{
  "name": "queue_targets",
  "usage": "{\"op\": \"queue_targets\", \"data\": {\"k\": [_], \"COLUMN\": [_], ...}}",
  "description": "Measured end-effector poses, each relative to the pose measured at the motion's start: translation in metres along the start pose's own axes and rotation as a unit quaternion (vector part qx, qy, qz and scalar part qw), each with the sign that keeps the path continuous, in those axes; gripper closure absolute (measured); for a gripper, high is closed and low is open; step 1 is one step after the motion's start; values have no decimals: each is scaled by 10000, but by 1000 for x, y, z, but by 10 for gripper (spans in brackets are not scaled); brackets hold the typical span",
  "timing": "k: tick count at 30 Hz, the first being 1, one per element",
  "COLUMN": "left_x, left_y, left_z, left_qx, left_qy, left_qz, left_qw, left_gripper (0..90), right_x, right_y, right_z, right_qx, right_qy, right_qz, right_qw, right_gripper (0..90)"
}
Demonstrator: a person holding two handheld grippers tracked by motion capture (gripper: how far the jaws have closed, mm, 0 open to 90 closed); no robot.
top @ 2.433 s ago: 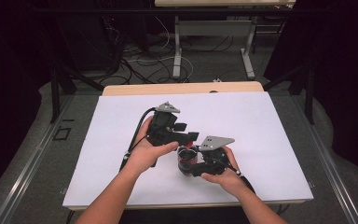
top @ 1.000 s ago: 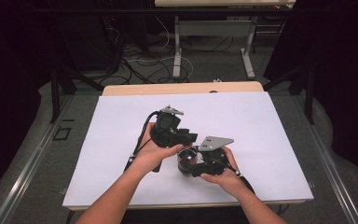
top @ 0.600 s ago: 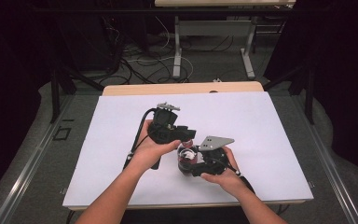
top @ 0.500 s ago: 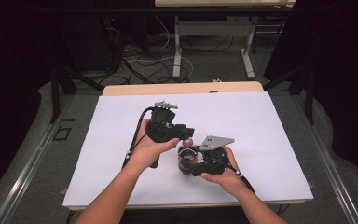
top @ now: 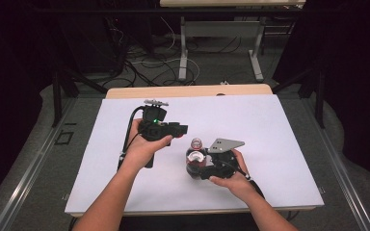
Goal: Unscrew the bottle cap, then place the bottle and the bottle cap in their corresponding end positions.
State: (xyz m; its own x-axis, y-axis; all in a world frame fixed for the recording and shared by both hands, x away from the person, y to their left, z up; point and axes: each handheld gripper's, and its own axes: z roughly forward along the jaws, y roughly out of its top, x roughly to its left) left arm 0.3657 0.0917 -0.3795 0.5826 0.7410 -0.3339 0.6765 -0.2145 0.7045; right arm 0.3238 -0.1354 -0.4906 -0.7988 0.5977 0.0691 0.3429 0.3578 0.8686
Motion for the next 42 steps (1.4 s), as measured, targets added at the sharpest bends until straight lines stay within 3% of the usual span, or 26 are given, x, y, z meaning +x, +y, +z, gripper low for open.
{"op": "queue_targets", "data": {"k": [5, 11, 19, 25, 26, 36, 42], "left_x": [14, 31, 51, 64, 66, 81, 86], "left_y": [-6, -15, -27, -42, -45, -70, -77], "left_z": [-3, -8, -7, -1, 0, 11, 9], "left_qx": [-90, -225, -190, -173, -142, -93, -236], "left_qy": [233, 343, 487, 557, 588, 647, 657], "left_qz": [-96, -317, -522, -650, -667, -746, -746], "left_qw": [9996, 9987, 9973, 9962, 9959, 9951, 9948], "left_gripper": [620, 620, 620, 621, 621, 621, 620], "right_x": [-3, -8, -18, -23, -24, -48, -68], "right_y": [0, 0, -3, -4, -5, 1, 12], "right_z": [-1, -3, -2, 3, 5, 18, 31], "right_qx": [-8, 1, -136, -28, -122, -146, -192], "right_qy": [-53, -136, -413, -570, -624, -1026, -1228], "right_qz": [49, 58, 127, 149, 172, 398, 492], "right_qw": [10000, 9999, 9990, 9983, 9978, 9938, 9910], "right_gripper": [299, 299, 299, 299, 298, 299, 299]}}
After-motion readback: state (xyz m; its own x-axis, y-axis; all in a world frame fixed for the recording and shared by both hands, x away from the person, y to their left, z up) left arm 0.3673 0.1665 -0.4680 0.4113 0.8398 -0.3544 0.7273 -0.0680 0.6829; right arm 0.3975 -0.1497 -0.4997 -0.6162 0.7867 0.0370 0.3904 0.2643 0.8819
